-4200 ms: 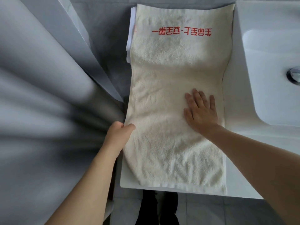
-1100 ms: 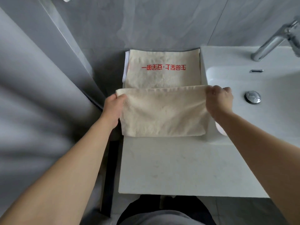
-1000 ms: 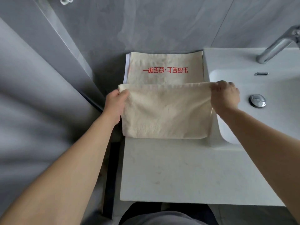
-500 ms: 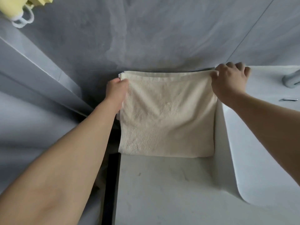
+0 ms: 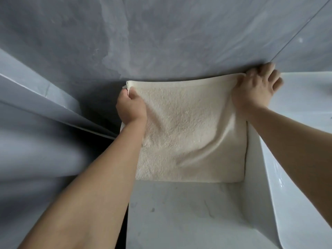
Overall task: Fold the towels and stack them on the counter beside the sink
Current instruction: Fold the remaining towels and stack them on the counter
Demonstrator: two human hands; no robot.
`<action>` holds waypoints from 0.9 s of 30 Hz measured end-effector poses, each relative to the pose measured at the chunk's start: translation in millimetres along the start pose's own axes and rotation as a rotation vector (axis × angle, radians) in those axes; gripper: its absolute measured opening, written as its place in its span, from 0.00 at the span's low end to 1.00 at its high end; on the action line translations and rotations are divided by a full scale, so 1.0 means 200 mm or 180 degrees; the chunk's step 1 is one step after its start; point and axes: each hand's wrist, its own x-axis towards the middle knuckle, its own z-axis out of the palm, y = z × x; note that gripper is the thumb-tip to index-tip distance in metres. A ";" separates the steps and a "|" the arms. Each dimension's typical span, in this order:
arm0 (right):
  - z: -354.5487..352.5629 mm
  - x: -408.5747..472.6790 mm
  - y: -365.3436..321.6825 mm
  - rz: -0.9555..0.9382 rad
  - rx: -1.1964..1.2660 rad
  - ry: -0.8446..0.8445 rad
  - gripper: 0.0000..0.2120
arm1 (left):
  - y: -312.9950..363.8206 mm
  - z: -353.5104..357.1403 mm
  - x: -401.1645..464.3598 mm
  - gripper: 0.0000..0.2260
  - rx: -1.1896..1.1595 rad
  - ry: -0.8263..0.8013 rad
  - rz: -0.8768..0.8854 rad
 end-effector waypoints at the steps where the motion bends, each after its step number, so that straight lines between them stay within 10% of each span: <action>1: 0.01 0.00 0.00 0.0019 -0.0030 -0.0013 0.13 | 0.00 0.01 -0.01 0.13 0.0167 0.0023 0.0115; 7: -0.01 -0.09 -0.07 0.0175 0.0290 -0.0019 0.16 | 0.03 0.01 0.00 0.13 0.1078 -0.0040 0.0451; 12: 0.10 -0.37 -0.22 -0.1577 0.0488 -0.0019 0.19 | 0.04 0.02 -0.02 0.12 0.1064 -0.0023 0.0359; 27: 0.13 -0.18 -0.38 -0.1703 0.0563 -0.0471 0.08 | 0.00 0.00 0.01 0.14 0.0830 -0.0323 0.0533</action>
